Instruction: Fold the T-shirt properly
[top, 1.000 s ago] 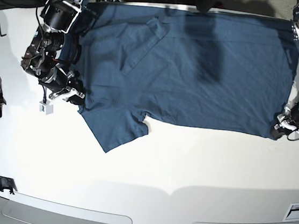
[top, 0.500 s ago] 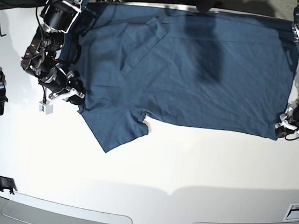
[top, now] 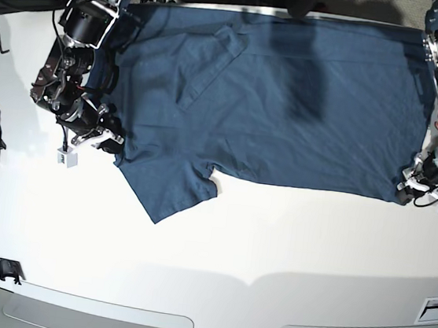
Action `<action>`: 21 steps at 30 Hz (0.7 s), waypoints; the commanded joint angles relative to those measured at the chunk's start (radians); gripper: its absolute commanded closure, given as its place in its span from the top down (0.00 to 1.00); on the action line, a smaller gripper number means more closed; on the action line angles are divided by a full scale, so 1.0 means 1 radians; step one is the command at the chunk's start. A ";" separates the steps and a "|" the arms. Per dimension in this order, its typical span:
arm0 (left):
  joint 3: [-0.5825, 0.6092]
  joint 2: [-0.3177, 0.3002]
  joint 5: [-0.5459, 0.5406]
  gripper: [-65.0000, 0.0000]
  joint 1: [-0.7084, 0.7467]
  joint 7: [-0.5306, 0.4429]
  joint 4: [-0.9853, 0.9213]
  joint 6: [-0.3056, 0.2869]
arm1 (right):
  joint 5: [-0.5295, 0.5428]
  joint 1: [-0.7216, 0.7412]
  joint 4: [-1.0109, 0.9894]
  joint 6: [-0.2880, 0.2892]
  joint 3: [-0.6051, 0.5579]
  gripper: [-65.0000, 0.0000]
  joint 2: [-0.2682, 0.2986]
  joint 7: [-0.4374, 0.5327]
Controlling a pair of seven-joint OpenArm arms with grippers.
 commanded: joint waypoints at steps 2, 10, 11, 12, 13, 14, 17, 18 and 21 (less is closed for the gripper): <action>-0.003 -0.017 -0.012 0.38 -0.021 -0.002 0.013 -0.011 | 0.022 0.024 0.016 0.008 0.003 0.00 0.012 0.018; -0.003 -0.020 -0.011 0.00 -0.021 -0.018 0.013 -0.011 | 0.022 0.024 0.016 0.008 0.003 0.00 0.012 0.015; -0.003 -0.020 -0.011 0.00 -0.021 -0.021 0.013 -0.011 | 0.022 0.024 0.016 0.008 0.003 0.00 0.012 0.015; -0.003 -0.020 -0.015 0.00 -0.021 -0.024 0.013 -0.011 | 0.022 0.024 0.016 0.008 0.003 0.00 0.012 0.014; -0.003 -0.021 -0.023 0.00 -0.021 -0.026 0.013 -0.011 | 0.023 0.024 0.016 0.008 0.003 0.00 0.012 0.010; -0.003 -0.023 -0.039 0.00 -0.021 -0.028 0.013 -0.011 | 0.027 0.024 0.016 0.008 0.003 0.00 0.012 0.003; -0.003 -0.035 -0.091 0.00 -0.018 -0.022 0.013 -0.042 | 0.054 0.024 0.017 0.009 0.005 0.00 0.018 -0.005; -0.003 -0.042 -0.110 0.00 -0.016 -0.012 0.013 -0.084 | 0.057 0.024 0.019 0.012 0.005 0.00 0.020 -0.005; -0.003 -0.068 -0.200 0.00 -0.002 0.014 0.016 -0.140 | 0.057 0.022 0.044 0.056 0.005 0.00 0.023 -0.021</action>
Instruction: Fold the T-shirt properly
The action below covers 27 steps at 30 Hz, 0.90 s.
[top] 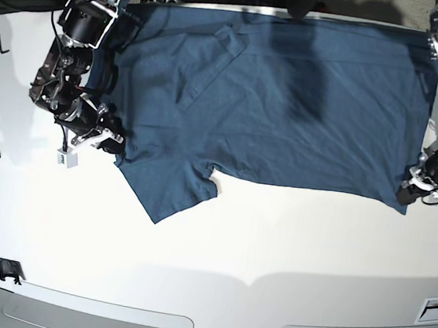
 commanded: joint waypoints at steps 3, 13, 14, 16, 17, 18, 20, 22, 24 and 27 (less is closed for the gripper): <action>-0.006 -0.042 -0.113 0.00 0.004 0.016 0.016 -0.012 | 0.034 0.021 0.070 0.025 0.003 0.00 0.016 -0.005; -0.008 -0.092 -0.280 0.00 0.144 0.106 0.119 -0.012 | 0.169 0.013 0.259 0.041 0.003 0.00 0.016 -0.169; -0.008 -0.092 -0.281 0.00 0.168 0.109 0.158 -0.012 | 0.180 0.002 0.281 0.041 0.003 0.00 0.016 -0.173; -0.008 -0.091 -0.281 0.00 0.221 0.113 0.249 -0.012 | 0.187 -0.031 0.330 0.041 0.003 0.00 0.016 -0.178; -0.008 -0.091 -0.281 0.00 0.247 0.117 0.293 -0.012 | 0.187 -0.053 0.354 0.041 0.003 0.00 0.016 -0.179; -0.008 -0.091 -0.281 0.00 0.270 0.124 0.336 -0.012 | 0.187 -0.076 0.377 0.041 0.003 0.00 0.016 -0.180; -0.008 -0.091 -0.280 0.00 0.311 0.138 0.415 -0.012 | 0.186 -0.123 0.418 0.041 0.003 0.00 0.016 -0.180; -0.008 -0.092 -0.280 0.00 0.344 0.148 0.479 -0.012 | 0.180 -0.167 0.449 0.041 0.004 0.00 0.016 -0.180; -0.015 -0.091 -0.280 0.00 0.373 0.162 0.529 -0.012 | 0.180 -0.207 0.472 0.041 0.015 0.00 0.016 -0.180; -0.047 -0.091 -0.281 0.00 0.415 0.164 0.584 -0.012 | 0.180 -0.250 0.488 0.041 0.057 0.00 0.016 -0.180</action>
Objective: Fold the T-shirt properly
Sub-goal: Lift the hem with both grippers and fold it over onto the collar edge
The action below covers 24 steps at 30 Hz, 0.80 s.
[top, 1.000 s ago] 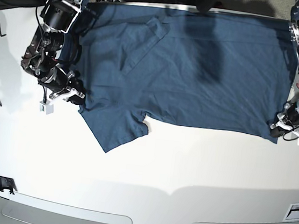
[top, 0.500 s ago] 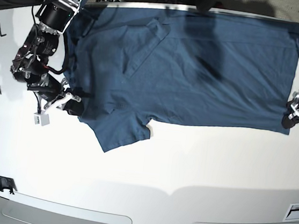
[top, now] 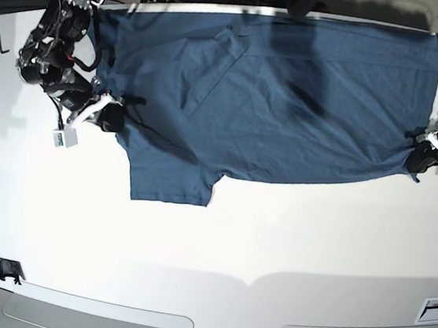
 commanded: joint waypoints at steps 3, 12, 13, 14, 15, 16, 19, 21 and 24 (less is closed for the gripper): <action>-0.071 -0.019 -0.023 0.00 0.024 -0.018 0.040 -0.012 | 0.027 -0.011 0.020 0.006 0.069 0.00 0.018 0.022; -0.181 -0.008 -0.045 0.00 0.107 -0.002 0.040 -0.012 | 0.194 -0.038 0.020 0.006 0.227 0.00 0.018 -0.048; -0.181 -0.009 -0.060 0.00 0.117 0.017 0.040 -0.012 | 0.217 -0.043 0.020 0.006 0.232 0.00 0.018 -0.059; -0.181 -0.008 -0.079 0.00 0.123 0.038 0.040 -0.012 | 0.237 -0.049 0.020 0.006 0.233 0.00 0.018 -0.069; -0.181 -0.008 -0.095 0.00 0.132 0.059 0.040 -0.012 | 0.246 -0.057 0.020 0.006 0.233 0.00 0.017 -0.078; -0.181 -0.008 -0.114 0.00 0.137 0.081 0.040 -0.012 | 0.259 -0.063 0.020 0.007 0.233 0.00 0.017 -0.087; -0.181 -0.009 -0.136 0.00 0.141 0.146 0.040 -0.012 | 0.267 -0.088 0.020 0.006 0.233 0.00 0.018 -0.098; -0.181 -0.009 -0.152 0.00 0.140 0.185 0.040 -0.012 | 0.266 -0.106 0.020 0.006 0.233 0.00 0.017 -0.105; -0.181 -0.012 -0.192 0.00 0.140 0.272 0.040 -0.012 | 0.255 -0.128 0.020 0.006 0.233 0.00 0.018 -0.127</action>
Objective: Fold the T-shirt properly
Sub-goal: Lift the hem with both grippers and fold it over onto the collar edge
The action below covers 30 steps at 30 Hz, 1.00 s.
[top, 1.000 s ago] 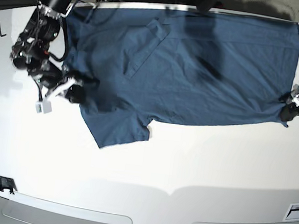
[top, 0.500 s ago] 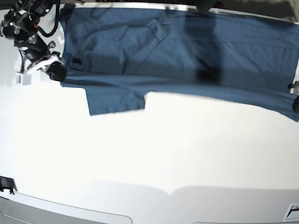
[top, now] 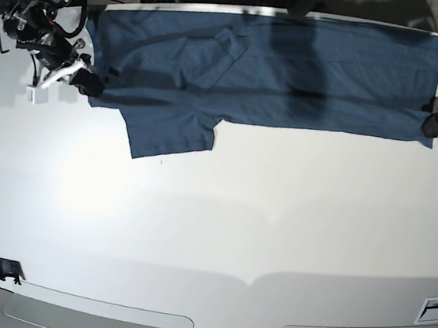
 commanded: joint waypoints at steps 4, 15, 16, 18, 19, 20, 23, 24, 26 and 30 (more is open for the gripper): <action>-0.010 -0.035 -0.103 0.00 0.000 0.090 0.018 -0.009 | 0.026 -0.016 0.020 0.006 0.005 0.00 0.019 0.007; -0.010 -0.051 -0.138 0.00 0.042 0.109 0.018 -0.009 | 0.029 -0.024 0.020 0.006 0.005 0.00 0.019 -0.024; -0.010 -0.056 -0.139 0.00 0.042 0.109 0.018 -0.009 | 0.029 -0.024 0.020 0.006 0.005 0.00 0.019 -0.028; -0.011 -0.064 -0.139 0.00 0.042 0.105 0.018 -0.009 | 0.011 -0.024 0.020 0.006 0.005 0.00 0.019 -0.027; -0.011 -0.069 -0.138 0.00 0.042 0.103 0.018 -0.009 | -0.002 -0.024 0.020 0.006 0.005 0.00 0.019 -0.026; -0.011 -0.074 -0.138 0.00 0.042 0.101 0.018 -0.009 | -0.005 -0.024 0.020 0.006 0.005 0.00 0.020 -0.024; -0.011 -0.083 -0.138 0.00 0.042 0.093 0.018 -0.009 | -0.004 -0.023 0.020 0.006 0.005 0.00 0.020 -0.021; -0.011 -0.084 -0.138 0.00 0.042 0.089 0.018 -0.009 | -0.004 -0.023 0.020 0.006 0.005 0.00 0.020 -0.014; -0.017 -0.083 -0.138 0.00 0.041 0.080 0.018 -0.009 | -0.004 -0.023 0.020 0.006 0.005 0.00 0.019 -0.002; -0.018 -0.087 -0.138 0.00 0.041 0.067 0.018 -0.009 | -0.004 -0.023 0.020 0.006 0.005 0.00 0.026 0.000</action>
